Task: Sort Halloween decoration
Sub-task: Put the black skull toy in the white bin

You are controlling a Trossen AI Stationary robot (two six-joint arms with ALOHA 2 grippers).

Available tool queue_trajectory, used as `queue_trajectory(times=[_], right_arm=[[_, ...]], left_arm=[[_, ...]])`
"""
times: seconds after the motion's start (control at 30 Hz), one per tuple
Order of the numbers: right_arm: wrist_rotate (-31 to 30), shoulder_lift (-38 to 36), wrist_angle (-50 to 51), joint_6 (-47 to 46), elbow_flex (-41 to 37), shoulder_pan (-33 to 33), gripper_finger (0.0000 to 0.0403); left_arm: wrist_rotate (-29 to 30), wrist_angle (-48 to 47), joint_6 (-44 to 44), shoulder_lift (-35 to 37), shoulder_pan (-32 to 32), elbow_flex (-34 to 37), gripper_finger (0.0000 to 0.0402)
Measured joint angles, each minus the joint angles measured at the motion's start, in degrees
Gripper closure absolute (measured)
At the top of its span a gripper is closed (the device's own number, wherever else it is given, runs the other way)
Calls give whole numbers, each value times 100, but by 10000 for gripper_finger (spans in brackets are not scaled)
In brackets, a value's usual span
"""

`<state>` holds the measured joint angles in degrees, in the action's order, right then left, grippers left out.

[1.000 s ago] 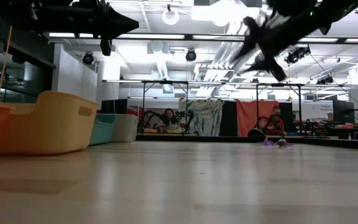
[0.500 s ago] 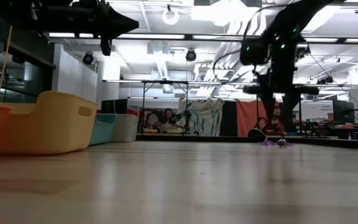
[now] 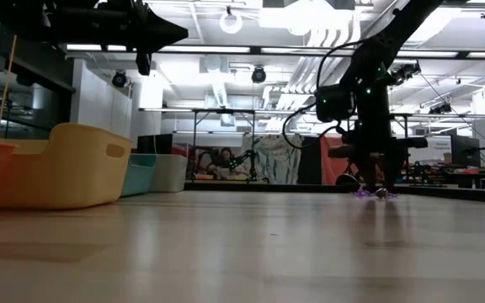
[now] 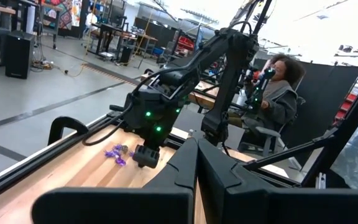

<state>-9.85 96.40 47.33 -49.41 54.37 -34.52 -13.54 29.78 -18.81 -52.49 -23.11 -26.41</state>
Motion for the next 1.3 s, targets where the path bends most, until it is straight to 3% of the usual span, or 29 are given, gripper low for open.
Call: queue_trajectory(times=[0.73,1.13,1.3], right_arm=[[441,0,-412,186,-234,-302,245],[520,-12,-342,190,-232,-246,345],[707,-73,-350,319,-229,-71,353]], left_arm=[[39,-27,-31,0,0,0,402],[48,-42,-63,0,0,0,402],[48,-6,-62,0,0,0,401]])
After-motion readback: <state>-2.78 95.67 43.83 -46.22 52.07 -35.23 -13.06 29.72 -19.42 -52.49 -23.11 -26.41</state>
